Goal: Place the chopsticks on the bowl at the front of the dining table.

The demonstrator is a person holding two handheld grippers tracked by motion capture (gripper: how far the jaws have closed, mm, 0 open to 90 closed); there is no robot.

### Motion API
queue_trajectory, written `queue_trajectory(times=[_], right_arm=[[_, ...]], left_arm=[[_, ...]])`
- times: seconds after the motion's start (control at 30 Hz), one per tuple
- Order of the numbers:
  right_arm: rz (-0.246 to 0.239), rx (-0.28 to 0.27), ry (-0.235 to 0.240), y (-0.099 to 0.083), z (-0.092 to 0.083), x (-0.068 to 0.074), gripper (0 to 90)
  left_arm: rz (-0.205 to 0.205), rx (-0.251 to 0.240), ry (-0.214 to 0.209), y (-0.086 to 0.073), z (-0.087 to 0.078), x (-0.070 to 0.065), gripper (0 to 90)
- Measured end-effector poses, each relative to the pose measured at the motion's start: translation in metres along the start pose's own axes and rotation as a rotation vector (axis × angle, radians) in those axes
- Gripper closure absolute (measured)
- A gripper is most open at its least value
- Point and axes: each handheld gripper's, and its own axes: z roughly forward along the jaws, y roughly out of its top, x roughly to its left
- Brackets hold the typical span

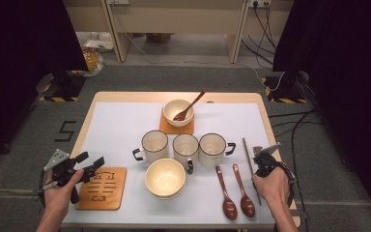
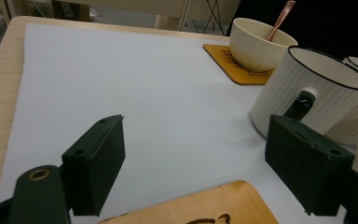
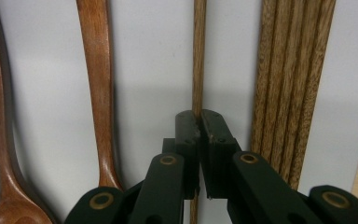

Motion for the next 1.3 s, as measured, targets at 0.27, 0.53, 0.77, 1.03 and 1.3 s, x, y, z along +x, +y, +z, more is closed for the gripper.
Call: queue_trajectory(times=[0.27, 0.53, 0.77, 1.03, 1.3], right_arm=[[0.004, -0.027, 0.006, 0.0, -0.008, 0.0, 86.0], [0.001, -0.052, 0.003, 0.001, -0.016, 0.0, 86.0], [0.001, -0.069, 0.008, 0.003, -0.022, 0.002, 86.0], [-0.006, -0.091, 0.008, 0.006, -0.031, 0.004, 86.0], [-0.011, -0.106, 0.011, 0.009, -0.036, 0.006, 86.1]], left_arm=[[0.0, 0.0, 0.0, 0.0, 0.0, 0.0, 19.5], [0.002, 0.001, 0.0, 0.0, 0.0, -0.001, 19.4], [0.001, 0.002, 0.0, 0.0, 0.0, -0.001, 19.4], [0.0, 0.0, -0.001, 0.0, 0.0, 0.0, 19.5], [-0.001, 0.0, -0.001, 0.0, 0.0, 0.0, 19.4]])
